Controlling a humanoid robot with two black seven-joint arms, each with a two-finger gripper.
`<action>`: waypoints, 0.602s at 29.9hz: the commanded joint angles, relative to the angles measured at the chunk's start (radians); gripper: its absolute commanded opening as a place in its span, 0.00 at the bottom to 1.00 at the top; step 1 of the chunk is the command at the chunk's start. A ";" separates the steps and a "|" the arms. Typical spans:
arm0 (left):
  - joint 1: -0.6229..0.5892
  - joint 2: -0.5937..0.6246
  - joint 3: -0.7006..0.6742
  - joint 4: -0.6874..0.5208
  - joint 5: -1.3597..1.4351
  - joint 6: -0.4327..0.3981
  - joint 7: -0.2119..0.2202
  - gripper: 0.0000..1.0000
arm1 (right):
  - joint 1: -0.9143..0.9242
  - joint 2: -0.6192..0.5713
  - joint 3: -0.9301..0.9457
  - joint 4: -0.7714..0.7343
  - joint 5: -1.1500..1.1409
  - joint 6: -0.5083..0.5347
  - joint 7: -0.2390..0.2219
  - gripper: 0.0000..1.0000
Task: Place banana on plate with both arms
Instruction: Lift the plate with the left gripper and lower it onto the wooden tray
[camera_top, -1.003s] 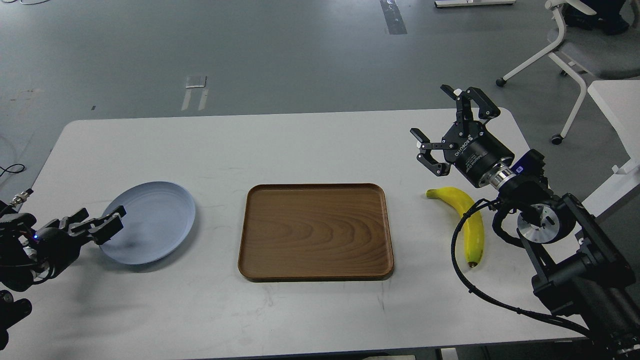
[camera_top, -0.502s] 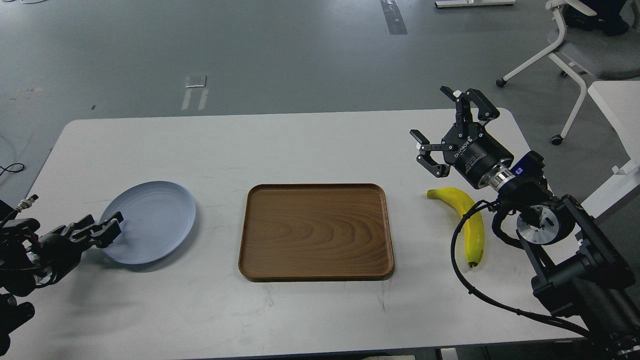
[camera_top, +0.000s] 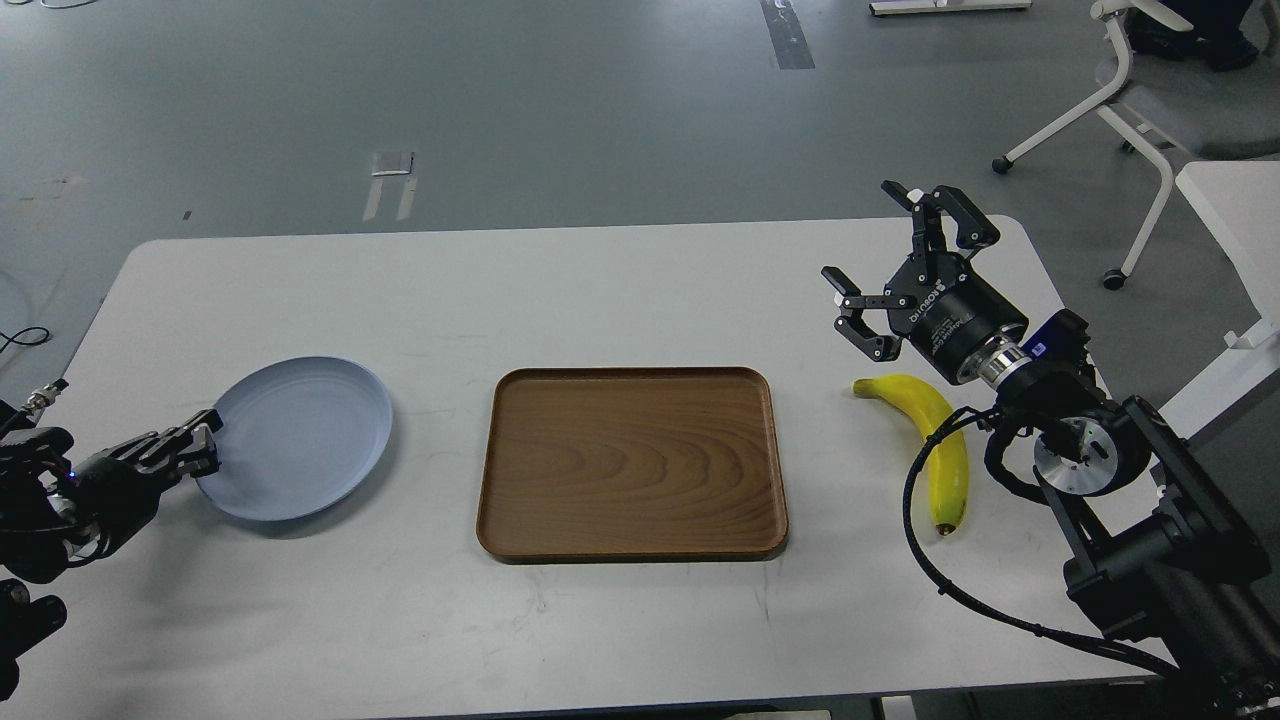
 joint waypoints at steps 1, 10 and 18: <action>-0.005 0.009 -0.001 -0.023 0.001 -0.002 0.000 0.00 | -0.001 0.000 0.000 -0.001 0.000 -0.001 0.002 1.00; -0.141 0.046 -0.012 -0.183 -0.055 -0.015 0.000 0.00 | 0.003 -0.009 0.032 0.001 0.002 -0.009 0.002 1.00; -0.273 0.061 0.002 -0.443 0.106 -0.016 0.000 0.00 | 0.002 -0.038 0.051 0.001 0.003 -0.009 0.000 1.00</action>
